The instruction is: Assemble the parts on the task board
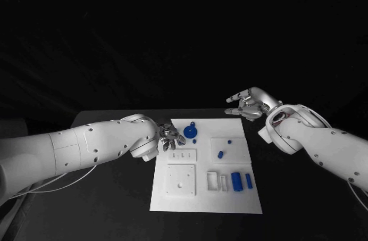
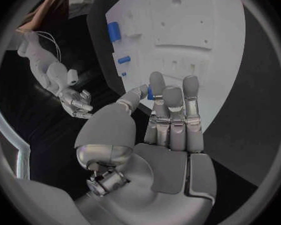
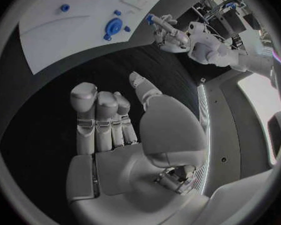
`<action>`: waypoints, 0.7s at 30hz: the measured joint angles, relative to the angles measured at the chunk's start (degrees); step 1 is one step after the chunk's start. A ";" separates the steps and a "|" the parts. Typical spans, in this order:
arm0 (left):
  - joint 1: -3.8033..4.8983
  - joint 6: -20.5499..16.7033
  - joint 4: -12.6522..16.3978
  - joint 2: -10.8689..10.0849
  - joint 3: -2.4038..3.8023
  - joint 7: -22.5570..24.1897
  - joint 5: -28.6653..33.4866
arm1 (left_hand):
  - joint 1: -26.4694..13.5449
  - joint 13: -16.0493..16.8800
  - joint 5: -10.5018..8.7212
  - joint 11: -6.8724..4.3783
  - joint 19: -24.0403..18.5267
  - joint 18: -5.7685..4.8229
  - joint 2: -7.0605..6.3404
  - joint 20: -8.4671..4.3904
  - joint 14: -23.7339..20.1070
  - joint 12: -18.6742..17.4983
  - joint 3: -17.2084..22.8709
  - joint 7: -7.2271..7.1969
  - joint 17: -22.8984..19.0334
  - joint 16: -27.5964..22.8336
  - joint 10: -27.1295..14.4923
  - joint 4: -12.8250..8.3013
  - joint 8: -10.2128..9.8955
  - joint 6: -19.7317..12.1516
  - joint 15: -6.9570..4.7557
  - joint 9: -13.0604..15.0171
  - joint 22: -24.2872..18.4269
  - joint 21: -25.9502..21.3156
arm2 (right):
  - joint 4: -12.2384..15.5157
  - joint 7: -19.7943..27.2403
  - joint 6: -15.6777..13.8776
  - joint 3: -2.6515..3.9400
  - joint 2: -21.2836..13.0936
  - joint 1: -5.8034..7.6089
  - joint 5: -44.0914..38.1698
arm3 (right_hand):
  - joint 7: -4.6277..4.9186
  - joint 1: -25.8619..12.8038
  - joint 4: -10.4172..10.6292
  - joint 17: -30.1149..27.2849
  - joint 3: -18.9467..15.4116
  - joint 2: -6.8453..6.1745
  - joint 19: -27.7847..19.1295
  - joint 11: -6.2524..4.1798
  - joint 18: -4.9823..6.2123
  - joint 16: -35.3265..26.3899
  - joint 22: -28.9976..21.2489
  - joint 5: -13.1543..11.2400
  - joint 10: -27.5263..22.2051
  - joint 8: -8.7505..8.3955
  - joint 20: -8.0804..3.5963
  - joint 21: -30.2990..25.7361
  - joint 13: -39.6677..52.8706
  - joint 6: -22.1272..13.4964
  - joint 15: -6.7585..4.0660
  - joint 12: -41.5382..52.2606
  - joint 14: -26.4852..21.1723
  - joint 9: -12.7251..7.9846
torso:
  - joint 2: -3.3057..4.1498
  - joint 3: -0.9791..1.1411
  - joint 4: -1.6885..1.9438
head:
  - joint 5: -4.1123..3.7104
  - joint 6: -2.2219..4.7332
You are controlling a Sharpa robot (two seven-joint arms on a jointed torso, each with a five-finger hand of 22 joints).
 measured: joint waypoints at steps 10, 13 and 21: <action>-2.32 -2.97 -1.22 1.09 -0.07 -1.54 -3.33 | -0.80 1.07 0.43 -0.12 -0.14 0.00 -0.31 0.52 -0.94 1.61 0.57 0.10 0.77 2.57 -0.12 -0.71 0.17 0.10 0.11 1.24 4.26 -2.12 | -2.22 0.75 -1.13 0.53 2.17 0.85 3.01 | -0.01 -0.41 -0.39 -0.18 0.39 -0.05 0.00 0.00 -0.02 -0.26 0.00 1.18 0.00 0.00 0.00 -0.56 -0.46 0.00 0.00 0.00 0.00 0.00 | -0.37 0.26 0.27 | 0.25 -1.24; -2.94 -3.58 -1.83 1.58 -0.07 -1.83 -3.89 | -1.05 1.38 0.88 -0.13 0.29 0.00 -0.56 0.22 -0.95 2.05 0.84 0.10 0.79 3.25 -0.10 -0.86 0.17 0.11 0.11 2.88 5.72 -3.09 | -2.82 0.75 -1.33 0.65 2.71 1.10 3.48 | -0.03 -0.46 -0.39 -0.18 0.39 0.00 0.00 0.00 -0.03 -0.26 0.00 1.77 0.00 0.00 0.00 -0.56 -0.48 0.22 0.00 0.00 0.00 0.00 | -0.46 0.37 0.31 | 0.27 -1.48; -4.54 -3.90 -3.53 2.96 -0.06 -2.38 -4.91 | -1.50 1.90 1.42 -0.33 1.43 -0.02 -1.01 0.21 -1.06 3.04 1.50 0.10 0.83 4.43 0.09 -1.24 0.15 0.11 0.03 4.61 9.31 -5.82 | -3.96 0.47 -1.56 0.81 3.67 1.40 4.32 | 0.00 -0.46 -0.39 -0.18 0.39 0.00 0.00 0.01 -0.05 -0.26 0.00 2.23 0.01 0.00 -0.01 -0.77 -0.55 0.39 0.00 0.00 0.00 0.01 | -0.48 0.38 0.31 | 0.37 -2.04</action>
